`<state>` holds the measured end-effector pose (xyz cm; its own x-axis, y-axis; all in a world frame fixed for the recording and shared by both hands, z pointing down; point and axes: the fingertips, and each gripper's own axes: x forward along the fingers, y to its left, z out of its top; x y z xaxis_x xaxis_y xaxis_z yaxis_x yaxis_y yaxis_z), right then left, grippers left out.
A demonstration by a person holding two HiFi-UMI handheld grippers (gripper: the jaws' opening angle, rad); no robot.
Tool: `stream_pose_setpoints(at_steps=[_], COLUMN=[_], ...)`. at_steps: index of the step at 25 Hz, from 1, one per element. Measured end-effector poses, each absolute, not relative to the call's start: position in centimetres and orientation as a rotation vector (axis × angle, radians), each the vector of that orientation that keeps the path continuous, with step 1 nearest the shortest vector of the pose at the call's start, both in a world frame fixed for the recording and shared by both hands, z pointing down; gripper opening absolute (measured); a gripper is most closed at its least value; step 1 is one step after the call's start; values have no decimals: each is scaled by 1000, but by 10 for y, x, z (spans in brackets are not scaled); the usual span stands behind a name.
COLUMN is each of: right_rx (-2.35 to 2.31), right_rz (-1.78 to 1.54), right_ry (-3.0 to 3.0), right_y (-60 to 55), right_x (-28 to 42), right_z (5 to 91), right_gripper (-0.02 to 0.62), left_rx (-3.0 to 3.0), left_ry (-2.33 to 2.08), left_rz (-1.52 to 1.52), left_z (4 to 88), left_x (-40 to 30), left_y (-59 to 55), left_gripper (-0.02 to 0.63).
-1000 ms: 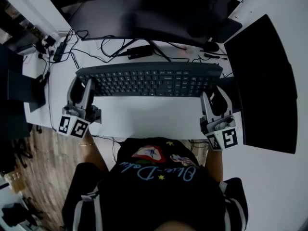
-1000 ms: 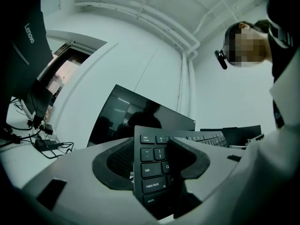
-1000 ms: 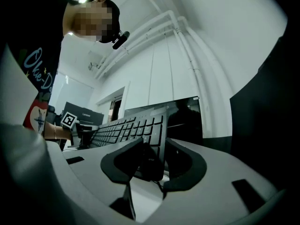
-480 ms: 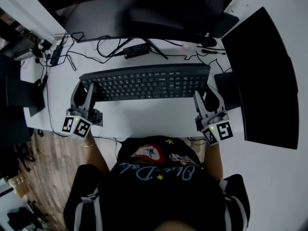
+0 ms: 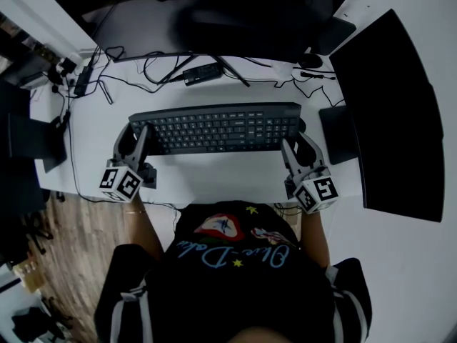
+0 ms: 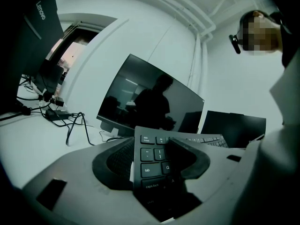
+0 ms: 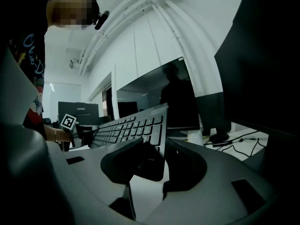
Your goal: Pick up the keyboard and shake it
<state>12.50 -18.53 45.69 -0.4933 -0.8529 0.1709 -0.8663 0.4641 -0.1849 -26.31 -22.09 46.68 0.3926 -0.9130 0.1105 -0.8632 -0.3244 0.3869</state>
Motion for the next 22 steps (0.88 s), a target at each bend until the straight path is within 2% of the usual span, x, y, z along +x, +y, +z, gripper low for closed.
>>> stream_pose_setpoints(at_steps=[22], right_rx=[1517], right_rz=[774], right_ry=[-2429], right_y=[-165], right_x=[126], right_z=[545], right_gripper=[132], left_rx=[2099], left_ry=[-1449], left_rz=[-5], left_z=[549], left_x=[-262], left_y=[-218], left_gripper=[209])
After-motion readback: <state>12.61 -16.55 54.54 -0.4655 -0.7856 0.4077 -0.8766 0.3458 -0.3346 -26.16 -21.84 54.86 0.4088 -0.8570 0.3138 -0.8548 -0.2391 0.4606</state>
